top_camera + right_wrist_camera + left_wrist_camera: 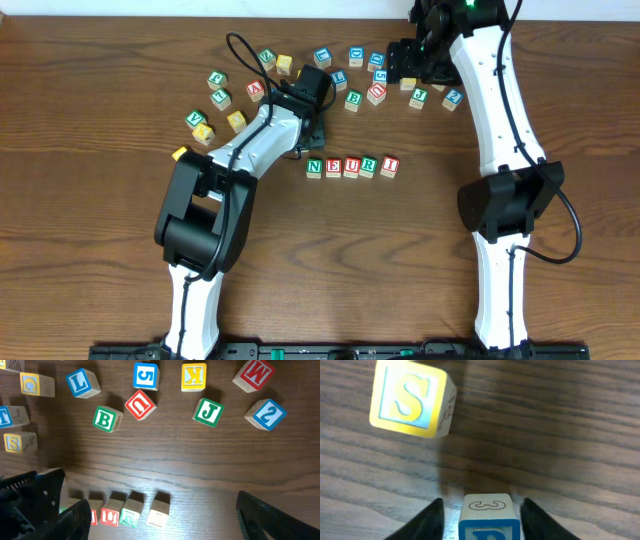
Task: Spell out NEURIPS
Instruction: 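Carry the P block toward the right end of the row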
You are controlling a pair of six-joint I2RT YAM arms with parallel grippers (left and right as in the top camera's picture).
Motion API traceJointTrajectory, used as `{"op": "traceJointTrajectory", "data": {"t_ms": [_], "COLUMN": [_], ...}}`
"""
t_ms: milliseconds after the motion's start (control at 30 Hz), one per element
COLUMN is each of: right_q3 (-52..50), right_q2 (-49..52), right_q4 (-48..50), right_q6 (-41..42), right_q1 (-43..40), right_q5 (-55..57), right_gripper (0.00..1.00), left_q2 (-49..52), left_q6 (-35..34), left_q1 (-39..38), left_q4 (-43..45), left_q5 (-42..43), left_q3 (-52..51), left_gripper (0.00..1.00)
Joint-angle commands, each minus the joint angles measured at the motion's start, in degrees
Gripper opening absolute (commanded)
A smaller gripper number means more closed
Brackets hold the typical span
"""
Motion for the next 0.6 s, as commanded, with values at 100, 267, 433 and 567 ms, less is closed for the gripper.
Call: {"op": "traceJointTrajectory", "data": {"t_ms": [100, 267, 433, 567], "right_q3": [-0.4, -0.4, -0.4, -0.4], "right_q2": [-0.7, -0.7, -0.7, -0.7], "right_q4": [-0.4, -0.3, 0.5, 1.2], "right_q6": [-0.1, -0.1, -0.1, -0.1], "right_q1": [0.0, 0.0, -1.2, -3.9], "right_q5": [0.9, 0.9, 0.9, 0.9], "right_gripper": [0.87, 0.86, 0.85, 0.86], "left_q2": [0.6, 0.2, -1.8, -4.6], "left_q6": [0.0, 0.0, 0.5, 0.5], "left_q1": [0.2, 0.2, 0.2, -0.2], "left_q4": [0.2, 0.2, 0.1, 0.1], "left_q5": [-0.8, -0.8, -0.8, -0.8], "left_q3": [-0.3, -0.3, -0.2, -0.1], "left_gripper": [0.33, 0.29, 0.28, 0.28]}}
